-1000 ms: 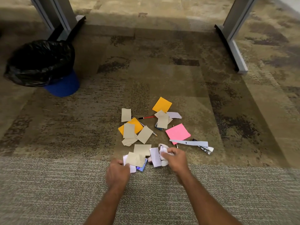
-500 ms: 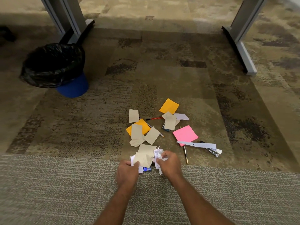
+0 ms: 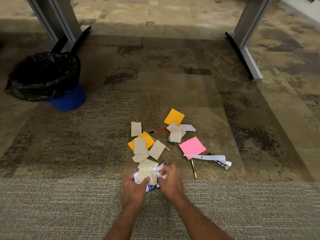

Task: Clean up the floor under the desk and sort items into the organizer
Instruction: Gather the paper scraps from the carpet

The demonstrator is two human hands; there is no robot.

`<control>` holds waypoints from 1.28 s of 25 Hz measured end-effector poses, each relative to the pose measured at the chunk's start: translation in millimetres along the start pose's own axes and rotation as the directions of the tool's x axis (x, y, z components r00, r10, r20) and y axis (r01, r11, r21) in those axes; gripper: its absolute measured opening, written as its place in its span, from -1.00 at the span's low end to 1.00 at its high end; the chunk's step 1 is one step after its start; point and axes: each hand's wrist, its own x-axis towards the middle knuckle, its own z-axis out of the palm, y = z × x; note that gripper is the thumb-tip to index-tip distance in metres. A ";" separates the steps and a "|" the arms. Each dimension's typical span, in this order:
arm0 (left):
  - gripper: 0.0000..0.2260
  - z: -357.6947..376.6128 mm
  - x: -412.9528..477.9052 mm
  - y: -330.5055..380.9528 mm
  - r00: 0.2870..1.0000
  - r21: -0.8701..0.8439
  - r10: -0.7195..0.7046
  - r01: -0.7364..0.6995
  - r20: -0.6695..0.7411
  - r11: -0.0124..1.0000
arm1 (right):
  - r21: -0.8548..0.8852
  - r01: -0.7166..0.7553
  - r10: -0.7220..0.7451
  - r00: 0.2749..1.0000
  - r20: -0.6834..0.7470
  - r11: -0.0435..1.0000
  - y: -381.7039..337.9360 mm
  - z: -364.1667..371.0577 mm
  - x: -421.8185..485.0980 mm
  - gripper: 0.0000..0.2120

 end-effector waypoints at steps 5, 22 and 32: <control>-0.56 6.6 12.6 -4.2 0.996 -0.014 -0.088 0.088 -0.006 0.996 | 0.009 -0.010 0.010 1.000 0.021 1.000 11.6 3.2 1.2 -0.75; -0.74 -23.7 19.5 3.2 0.975 -0.720 -0.195 0.211 0.108 0.661 | 0.639 -0.434 0.266 0.900 0.346 0.635 29.1 -48.8 22.7 -0.84; -0.88 -0.6 26.2 50.4 0.865 -0.593 -0.279 0.491 0.416 0.638 | 0.635 -0.388 0.250 0.921 0.300 0.668 32.1 -60.4 20.4 -0.87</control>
